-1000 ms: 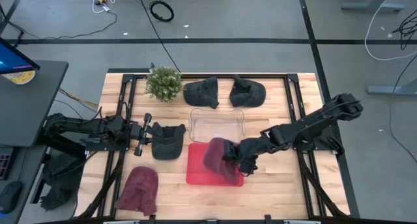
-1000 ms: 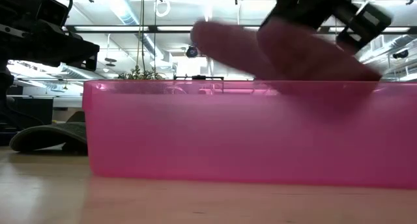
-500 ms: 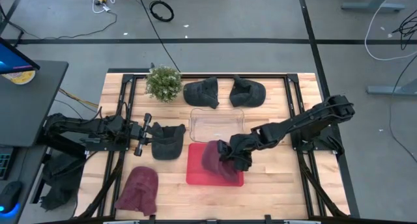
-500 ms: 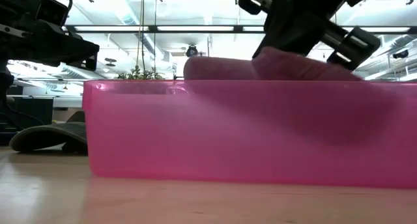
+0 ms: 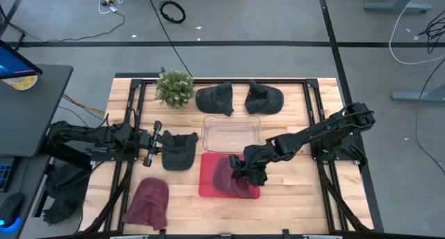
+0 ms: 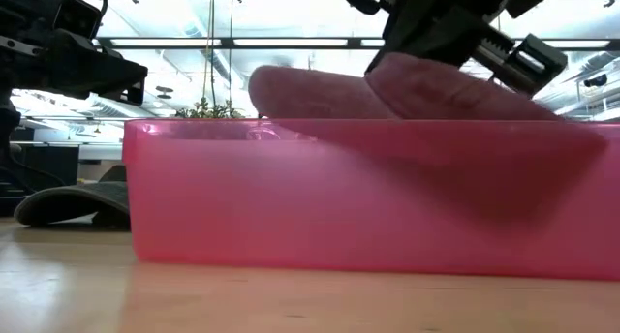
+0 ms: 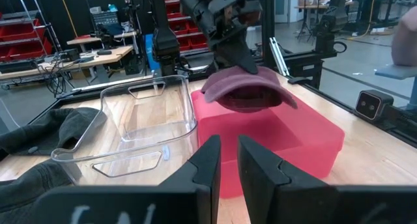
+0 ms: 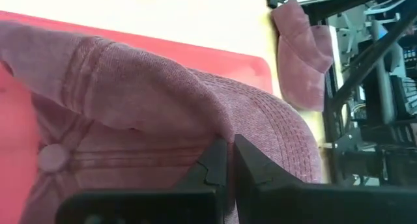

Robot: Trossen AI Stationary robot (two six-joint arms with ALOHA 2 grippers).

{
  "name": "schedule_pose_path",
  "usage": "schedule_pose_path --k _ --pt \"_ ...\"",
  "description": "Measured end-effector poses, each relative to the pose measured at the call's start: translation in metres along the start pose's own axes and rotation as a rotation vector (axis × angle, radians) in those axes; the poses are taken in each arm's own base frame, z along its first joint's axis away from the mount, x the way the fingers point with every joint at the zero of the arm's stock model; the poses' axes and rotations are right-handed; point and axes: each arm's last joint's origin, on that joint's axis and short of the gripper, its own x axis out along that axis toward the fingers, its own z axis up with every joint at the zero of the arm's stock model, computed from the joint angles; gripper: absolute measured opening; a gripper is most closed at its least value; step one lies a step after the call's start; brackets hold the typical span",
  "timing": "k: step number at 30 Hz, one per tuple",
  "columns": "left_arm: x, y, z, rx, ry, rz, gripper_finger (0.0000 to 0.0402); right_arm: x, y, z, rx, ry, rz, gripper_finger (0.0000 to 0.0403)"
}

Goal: Pick & Place hat
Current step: Put the right red cap into the pink bin, then put the top right black cap into the transparent bin

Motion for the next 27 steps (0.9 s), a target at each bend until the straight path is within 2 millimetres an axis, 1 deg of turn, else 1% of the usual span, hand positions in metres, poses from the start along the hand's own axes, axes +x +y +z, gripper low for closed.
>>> schedule_pose_path --k 2,6,22,27 --pt "0.000 0.000 0.000 0.000 0.000 0.000 0.0055 0.002 0.000 -0.002 0.003 0.011 0.000 0.0006" --pt "0.000 0.000 0.000 0.000 0.000 0.000 0.0055 0.002 -0.002 -0.003 0.086 0.014 -0.025 0.0015" --pt "0.000 0.000 0.000 0.000 -0.001 0.000 0.0055 0.001 -0.010 0.000 0.238 -0.025 -0.105 0.0090" --pt "0.000 0.000 0.000 0.000 -0.001 0.000 0.0055 0.001 -0.013 -0.002 0.274 0.004 -0.148 0.0110"
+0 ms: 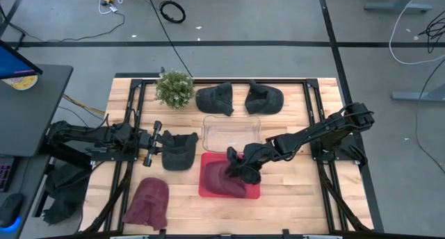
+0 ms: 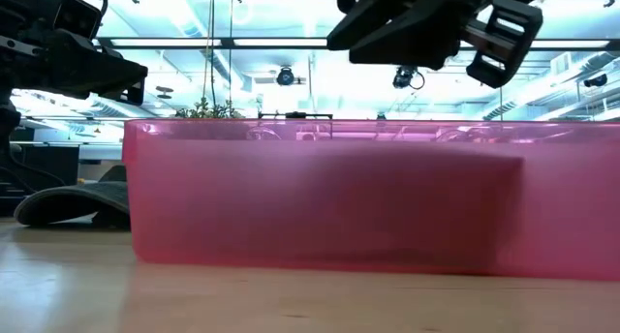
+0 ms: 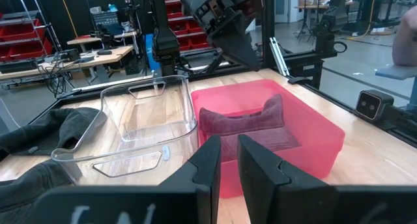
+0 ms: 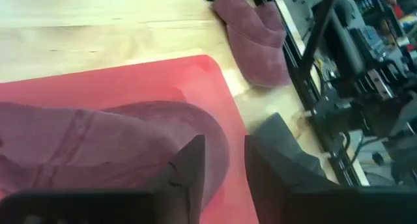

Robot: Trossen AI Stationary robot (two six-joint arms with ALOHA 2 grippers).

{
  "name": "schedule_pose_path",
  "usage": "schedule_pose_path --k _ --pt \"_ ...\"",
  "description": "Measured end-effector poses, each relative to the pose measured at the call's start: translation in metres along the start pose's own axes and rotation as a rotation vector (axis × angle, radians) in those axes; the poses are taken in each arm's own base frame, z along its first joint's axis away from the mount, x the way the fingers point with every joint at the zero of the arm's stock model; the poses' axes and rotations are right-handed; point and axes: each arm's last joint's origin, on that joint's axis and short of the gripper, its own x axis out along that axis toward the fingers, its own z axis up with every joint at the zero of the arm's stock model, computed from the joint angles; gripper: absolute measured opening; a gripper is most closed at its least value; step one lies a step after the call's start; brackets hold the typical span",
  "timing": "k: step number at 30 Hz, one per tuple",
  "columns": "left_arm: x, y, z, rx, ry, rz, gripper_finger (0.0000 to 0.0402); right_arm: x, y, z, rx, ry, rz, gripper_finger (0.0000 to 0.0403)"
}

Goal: Pick & Place hat
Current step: Put the top right black cap into the transparent bin

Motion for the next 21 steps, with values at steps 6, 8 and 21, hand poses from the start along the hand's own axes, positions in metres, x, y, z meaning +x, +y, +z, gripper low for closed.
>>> schedule_pose_path --k 6,8,21 --pt "0.000 0.000 0.000 0.000 0.000 0.000 0.0055 -0.010 -0.006 0.002 0.072 0.053 -0.071 0.0121" --pt "0.000 0.000 0.000 0.000 0.000 0.000 0.0055 -0.015 -0.009 0.004 0.108 0.069 -0.106 0.0121" --pt "0.000 0.000 0.000 0.000 0.000 0.000 0.0055 -0.080 -0.027 0.005 0.417 0.436 -0.562 0.0109"
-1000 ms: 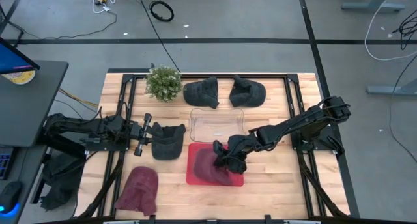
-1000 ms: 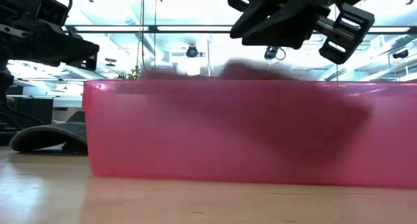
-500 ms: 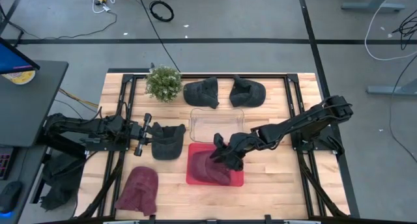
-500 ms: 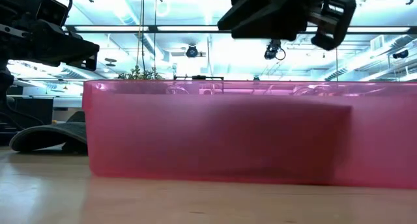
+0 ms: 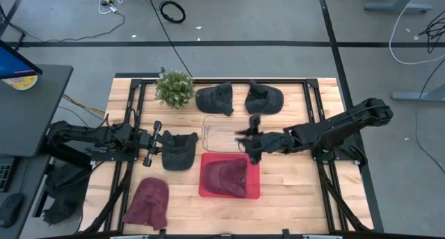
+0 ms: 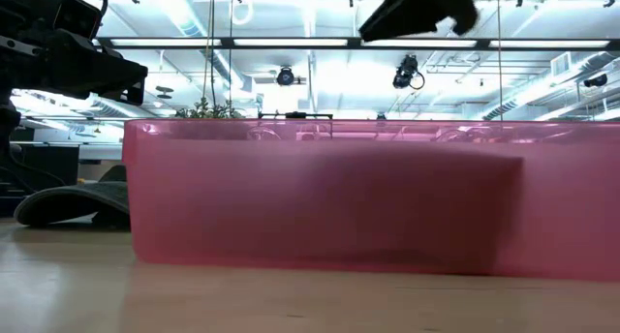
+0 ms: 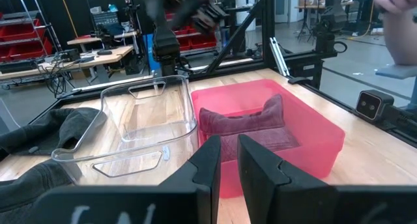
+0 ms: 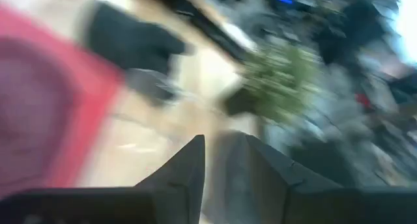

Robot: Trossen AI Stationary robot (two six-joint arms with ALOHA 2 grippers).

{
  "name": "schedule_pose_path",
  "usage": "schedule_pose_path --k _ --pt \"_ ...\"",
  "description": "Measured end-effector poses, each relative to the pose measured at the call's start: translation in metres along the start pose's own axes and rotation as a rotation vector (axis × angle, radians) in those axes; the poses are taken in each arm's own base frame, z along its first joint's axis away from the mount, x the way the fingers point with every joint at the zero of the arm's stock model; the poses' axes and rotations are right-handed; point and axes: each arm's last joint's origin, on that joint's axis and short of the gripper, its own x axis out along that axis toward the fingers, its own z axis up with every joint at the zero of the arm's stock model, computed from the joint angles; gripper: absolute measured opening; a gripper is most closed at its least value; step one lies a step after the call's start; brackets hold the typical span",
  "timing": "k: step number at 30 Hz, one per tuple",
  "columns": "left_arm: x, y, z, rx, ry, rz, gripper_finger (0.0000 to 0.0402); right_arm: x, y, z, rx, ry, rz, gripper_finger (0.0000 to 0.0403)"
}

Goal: Pick & Place hat
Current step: Put the top right black cap into the transparent bin

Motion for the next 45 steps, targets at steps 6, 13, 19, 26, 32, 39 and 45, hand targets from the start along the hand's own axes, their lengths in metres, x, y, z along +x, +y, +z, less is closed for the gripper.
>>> schedule_pose_path --k 6,13,19,26,32,39,45 --pt "0.000 0.000 0.000 0.000 0.000 0.000 0.0055 -0.013 -0.018 -0.007 0.156 0.140 -0.302 0.0098" --pt "0.000 0.000 0.000 0.000 0.000 0.000 0.0055 -0.011 -0.033 -0.020 0.339 0.262 -0.617 0.0080" --pt "0.000 0.000 0.000 0.000 0.000 0.000 0.0055 -0.001 -0.051 -0.041 0.574 0.285 -0.669 0.0059" --pt "0.000 0.000 0.000 0.000 0.000 0.000 0.0055 0.016 -0.075 -0.080 0.889 0.386 -0.548 0.0039" --pt "0.000 0.000 0.000 0.000 0.000 -0.001 0.0055 0.019 -0.093 -0.114 1.000 0.546 -0.544 0.0042" --pt "0.000 0.000 0.000 0.000 0.000 0.000 0.0055 0.020 -0.105 -0.130 1.035 0.609 -0.560 0.0076" --pt "0.000 0.000 0.000 0.000 0.000 0.000 0.0055 0.021 -0.108 -0.138 1.057 0.615 -0.583 0.0131"
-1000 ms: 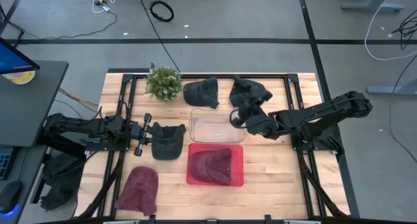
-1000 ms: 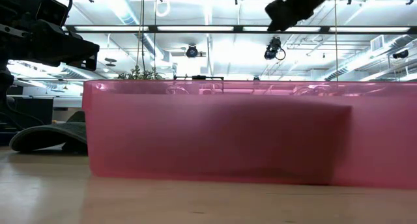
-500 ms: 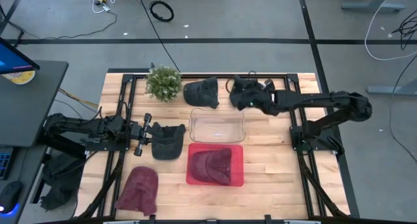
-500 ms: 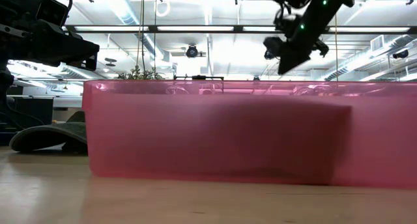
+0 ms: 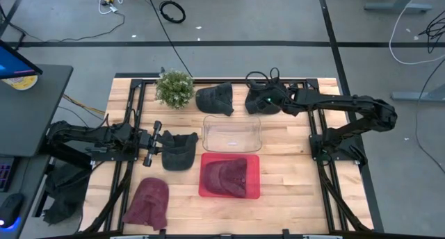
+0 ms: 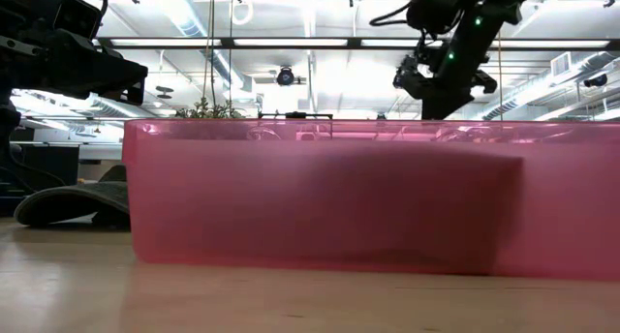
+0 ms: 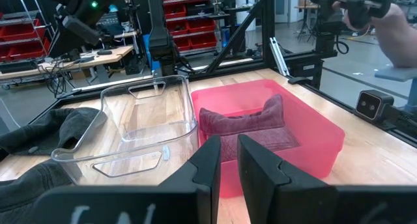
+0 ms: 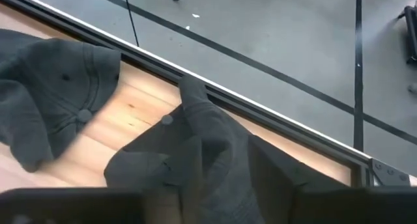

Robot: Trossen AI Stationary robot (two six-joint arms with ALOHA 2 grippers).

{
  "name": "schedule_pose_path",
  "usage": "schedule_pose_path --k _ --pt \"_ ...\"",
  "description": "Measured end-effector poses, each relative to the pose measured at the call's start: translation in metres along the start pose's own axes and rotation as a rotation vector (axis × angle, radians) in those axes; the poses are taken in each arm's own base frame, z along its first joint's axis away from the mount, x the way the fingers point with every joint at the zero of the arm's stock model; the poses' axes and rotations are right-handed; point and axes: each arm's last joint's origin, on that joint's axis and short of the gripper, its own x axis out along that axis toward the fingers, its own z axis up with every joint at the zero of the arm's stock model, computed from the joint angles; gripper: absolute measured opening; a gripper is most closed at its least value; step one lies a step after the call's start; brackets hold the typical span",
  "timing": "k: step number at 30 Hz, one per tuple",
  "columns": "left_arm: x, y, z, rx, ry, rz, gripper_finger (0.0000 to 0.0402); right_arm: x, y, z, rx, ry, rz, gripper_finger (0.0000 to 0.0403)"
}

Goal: Pick & Place hat
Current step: Put the top right black cap into the transparent bin

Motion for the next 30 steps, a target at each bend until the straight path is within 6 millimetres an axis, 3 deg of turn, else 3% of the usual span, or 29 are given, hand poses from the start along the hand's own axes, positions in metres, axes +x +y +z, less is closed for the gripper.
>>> schedule_pose_path --k 11,22,30 --pt "0.000 0.000 0.000 0.000 0.000 0.000 0.0055 0.053 -0.023 -0.026 0.132 0.082 0.085 0.0205" --pt "0.000 0.000 0.000 0.000 0.000 0.000 0.0055 0.080 -0.039 -0.052 0.214 0.064 0.131 0.0208" --pt "0.000 0.000 0.000 0.000 0.000 0.000 0.0055 0.097 -0.029 -0.060 0.204 0.098 0.160 0.0208"
